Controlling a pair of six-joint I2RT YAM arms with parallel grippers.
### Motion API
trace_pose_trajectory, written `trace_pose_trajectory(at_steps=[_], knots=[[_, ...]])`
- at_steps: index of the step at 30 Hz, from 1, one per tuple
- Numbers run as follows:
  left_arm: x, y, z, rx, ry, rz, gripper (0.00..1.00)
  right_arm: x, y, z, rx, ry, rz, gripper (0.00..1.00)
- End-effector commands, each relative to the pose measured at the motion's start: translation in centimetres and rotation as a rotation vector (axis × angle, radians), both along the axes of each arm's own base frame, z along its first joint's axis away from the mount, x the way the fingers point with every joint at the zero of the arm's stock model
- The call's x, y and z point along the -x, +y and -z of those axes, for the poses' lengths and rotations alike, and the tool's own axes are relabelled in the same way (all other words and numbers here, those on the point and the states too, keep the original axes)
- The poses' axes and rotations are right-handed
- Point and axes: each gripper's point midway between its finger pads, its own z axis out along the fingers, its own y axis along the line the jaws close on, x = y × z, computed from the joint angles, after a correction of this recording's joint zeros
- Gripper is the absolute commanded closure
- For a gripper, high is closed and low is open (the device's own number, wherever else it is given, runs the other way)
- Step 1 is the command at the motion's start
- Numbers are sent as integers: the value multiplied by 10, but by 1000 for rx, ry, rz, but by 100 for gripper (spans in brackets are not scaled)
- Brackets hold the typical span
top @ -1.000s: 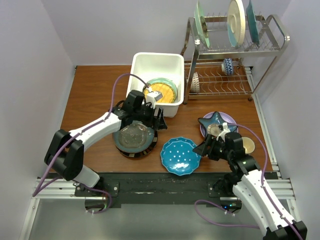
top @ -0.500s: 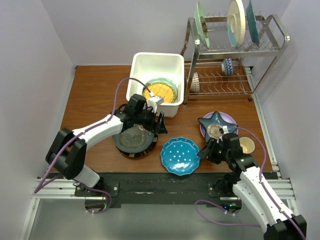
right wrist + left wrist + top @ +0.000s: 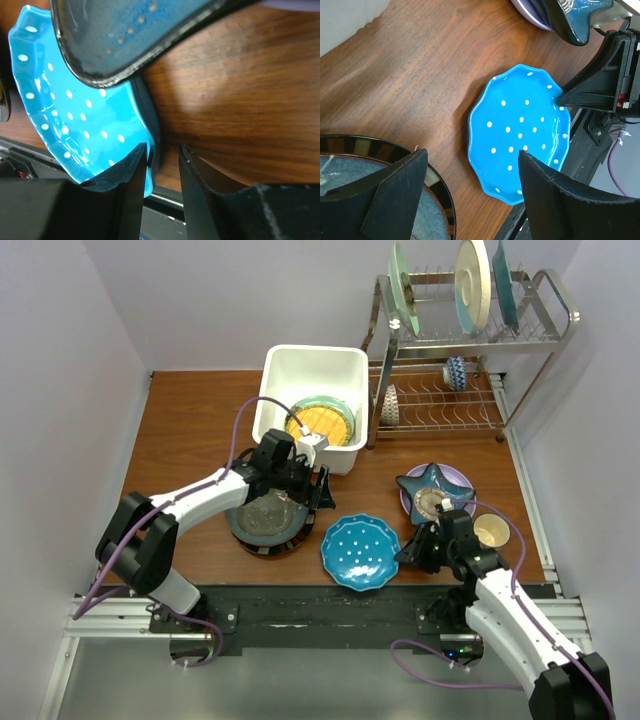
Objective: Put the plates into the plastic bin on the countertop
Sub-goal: Pick up the plate at the center of the board.
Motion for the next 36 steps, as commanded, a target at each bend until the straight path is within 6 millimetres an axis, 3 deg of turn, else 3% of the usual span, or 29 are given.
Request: trace_pose_trajectory(at_steps=[1, 12, 18, 20, 27, 36], knots=[[-2, -9, -9, 39, -28, 23, 23, -6, 5, 2, -17, -14, 2, 66], [-4, -9, -10, 30, -29, 27, 23, -4, 10, 21, 20, 27, -17, 69], [-4, -8, -11, 21, -31, 24, 24, -6, 7, 17, 49, 11, -9, 94], [-4, -7, -12, 19, -36, 23, 24, -7, 6, 16, 51, 0, -4, 98], [0, -10, -24, 56, -44, 48, 24, -10, 8, 3, 30, -41, -1, 100], [11, -16, -19, 99, -10, 102, 23, -18, 16, -27, -36, -142, -7, 100]])
